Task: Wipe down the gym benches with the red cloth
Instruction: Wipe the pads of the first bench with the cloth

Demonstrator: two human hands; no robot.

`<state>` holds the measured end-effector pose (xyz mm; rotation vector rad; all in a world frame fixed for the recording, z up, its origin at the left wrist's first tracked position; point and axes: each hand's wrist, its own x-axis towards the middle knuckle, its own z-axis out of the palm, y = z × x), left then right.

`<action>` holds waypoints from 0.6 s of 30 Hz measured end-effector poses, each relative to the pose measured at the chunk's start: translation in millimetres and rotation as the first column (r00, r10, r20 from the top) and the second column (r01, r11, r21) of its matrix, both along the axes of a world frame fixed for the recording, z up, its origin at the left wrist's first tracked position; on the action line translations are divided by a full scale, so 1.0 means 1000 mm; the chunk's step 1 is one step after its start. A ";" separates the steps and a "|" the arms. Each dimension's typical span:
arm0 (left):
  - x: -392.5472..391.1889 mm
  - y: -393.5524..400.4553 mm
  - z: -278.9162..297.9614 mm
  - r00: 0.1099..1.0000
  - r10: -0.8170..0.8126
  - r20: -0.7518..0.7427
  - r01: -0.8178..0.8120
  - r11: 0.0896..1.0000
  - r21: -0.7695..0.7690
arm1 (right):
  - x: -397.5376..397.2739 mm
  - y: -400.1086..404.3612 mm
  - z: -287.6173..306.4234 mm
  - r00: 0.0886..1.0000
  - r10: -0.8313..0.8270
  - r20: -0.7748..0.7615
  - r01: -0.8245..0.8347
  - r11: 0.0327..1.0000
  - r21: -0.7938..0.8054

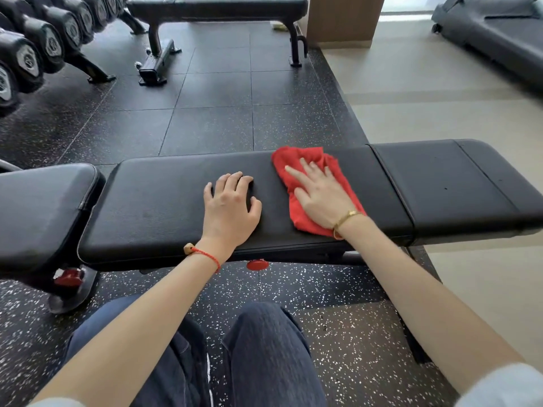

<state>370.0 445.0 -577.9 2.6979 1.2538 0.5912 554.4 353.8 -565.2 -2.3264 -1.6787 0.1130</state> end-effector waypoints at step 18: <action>0.002 -0.003 0.001 1.000 0.009 0.017 -0.009 1.000 -0.015 | -0.011 0.004 0.002 1.000 0.007 -0.002 -0.007 1.000 0.007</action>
